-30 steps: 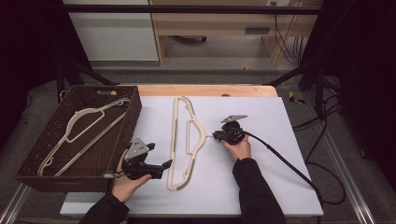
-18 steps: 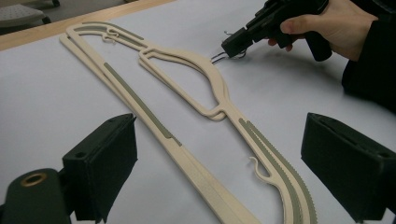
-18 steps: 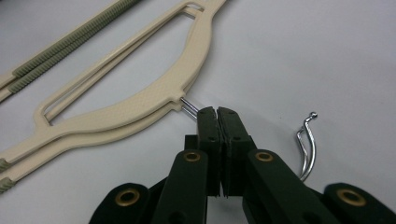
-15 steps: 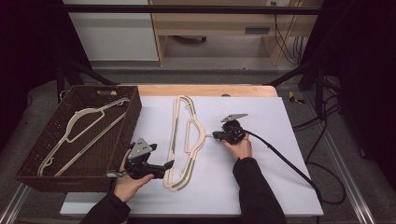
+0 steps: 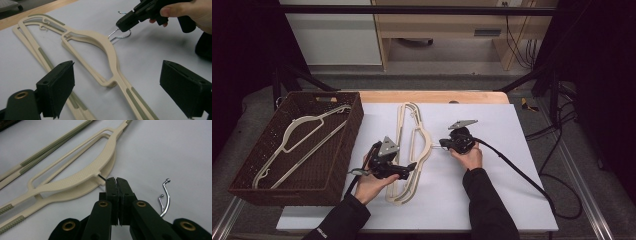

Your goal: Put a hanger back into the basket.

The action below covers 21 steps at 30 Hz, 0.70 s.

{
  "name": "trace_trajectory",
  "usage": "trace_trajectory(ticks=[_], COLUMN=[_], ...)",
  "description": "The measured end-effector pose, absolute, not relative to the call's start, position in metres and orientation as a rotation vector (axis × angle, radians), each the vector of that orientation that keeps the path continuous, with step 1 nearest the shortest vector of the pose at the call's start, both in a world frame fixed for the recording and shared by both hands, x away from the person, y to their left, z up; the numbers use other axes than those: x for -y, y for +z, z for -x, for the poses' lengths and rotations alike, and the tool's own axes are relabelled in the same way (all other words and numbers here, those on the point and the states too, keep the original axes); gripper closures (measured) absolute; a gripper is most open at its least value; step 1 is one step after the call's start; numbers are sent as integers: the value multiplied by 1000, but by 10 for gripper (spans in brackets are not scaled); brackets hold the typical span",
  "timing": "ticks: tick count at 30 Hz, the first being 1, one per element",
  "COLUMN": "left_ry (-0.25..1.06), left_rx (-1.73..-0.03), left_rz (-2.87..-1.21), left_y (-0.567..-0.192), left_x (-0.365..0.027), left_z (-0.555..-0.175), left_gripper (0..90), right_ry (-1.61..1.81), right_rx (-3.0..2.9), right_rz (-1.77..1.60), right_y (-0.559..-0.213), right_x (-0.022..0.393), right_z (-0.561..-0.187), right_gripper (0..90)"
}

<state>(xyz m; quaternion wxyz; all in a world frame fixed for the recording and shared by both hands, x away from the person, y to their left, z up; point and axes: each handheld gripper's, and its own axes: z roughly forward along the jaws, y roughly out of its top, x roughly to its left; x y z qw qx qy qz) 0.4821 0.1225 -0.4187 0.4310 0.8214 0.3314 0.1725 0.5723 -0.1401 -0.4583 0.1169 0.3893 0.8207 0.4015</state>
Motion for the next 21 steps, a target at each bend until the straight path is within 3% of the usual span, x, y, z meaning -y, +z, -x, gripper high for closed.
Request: trace_trajectory(ticks=[12, 21], left_ry=[424, 383], left_rx=[-880, -896], left_rz=[-2115, -2160], left_y=[-439, -456], left_x=[-86, -74], left_z=[-522, -537], left_gripper=[192, 381], right_ry=[1181, 1195], right_rx=[-2389, -2376], right_rz=[-1144, -1131], right_y=[-447, -438], right_x=[139, 137], right_z=[-566, -561], right_gripper=[892, 892])
